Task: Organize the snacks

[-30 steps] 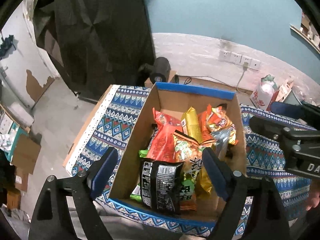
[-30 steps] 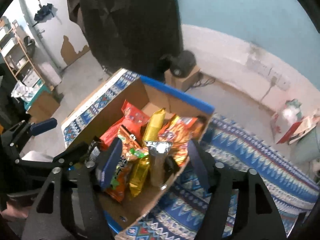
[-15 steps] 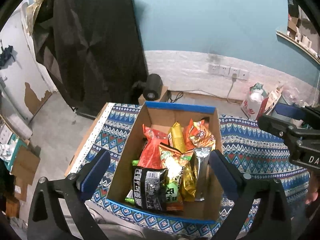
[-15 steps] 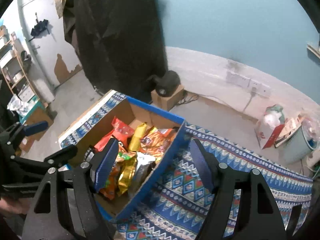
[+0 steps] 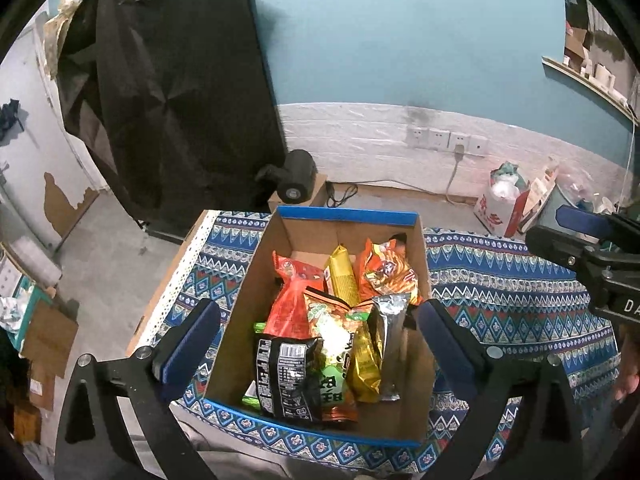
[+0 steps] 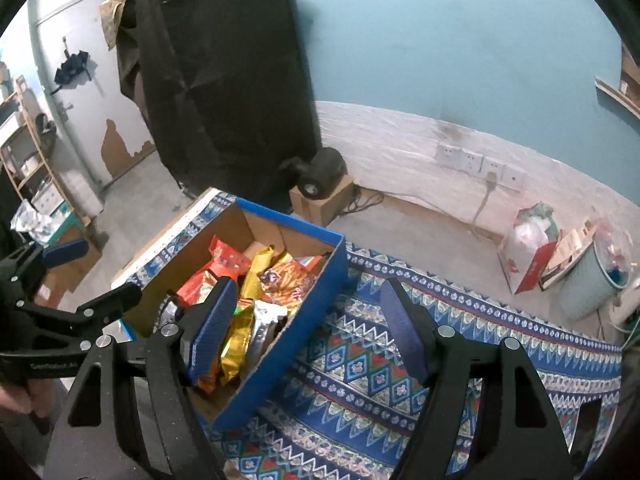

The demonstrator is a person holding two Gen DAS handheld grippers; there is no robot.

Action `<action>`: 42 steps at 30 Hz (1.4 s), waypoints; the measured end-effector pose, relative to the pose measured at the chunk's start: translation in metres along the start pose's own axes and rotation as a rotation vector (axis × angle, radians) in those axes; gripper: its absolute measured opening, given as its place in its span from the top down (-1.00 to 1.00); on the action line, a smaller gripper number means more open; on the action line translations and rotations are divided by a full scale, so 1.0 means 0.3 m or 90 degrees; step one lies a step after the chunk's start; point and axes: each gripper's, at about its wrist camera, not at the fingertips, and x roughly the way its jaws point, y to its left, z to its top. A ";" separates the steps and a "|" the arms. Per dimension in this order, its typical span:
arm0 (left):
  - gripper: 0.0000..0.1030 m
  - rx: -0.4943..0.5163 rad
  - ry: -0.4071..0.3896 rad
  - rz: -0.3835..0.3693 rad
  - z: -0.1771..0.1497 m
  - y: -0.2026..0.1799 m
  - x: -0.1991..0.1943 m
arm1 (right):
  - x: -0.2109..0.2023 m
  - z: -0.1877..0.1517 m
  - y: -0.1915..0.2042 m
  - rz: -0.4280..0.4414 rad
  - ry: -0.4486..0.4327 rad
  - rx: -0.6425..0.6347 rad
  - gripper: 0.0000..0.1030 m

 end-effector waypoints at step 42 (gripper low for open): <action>-0.95 0.004 0.004 0.003 0.000 0.008 0.000 | 0.013 -0.013 0.019 -0.001 0.013 -0.031 -0.42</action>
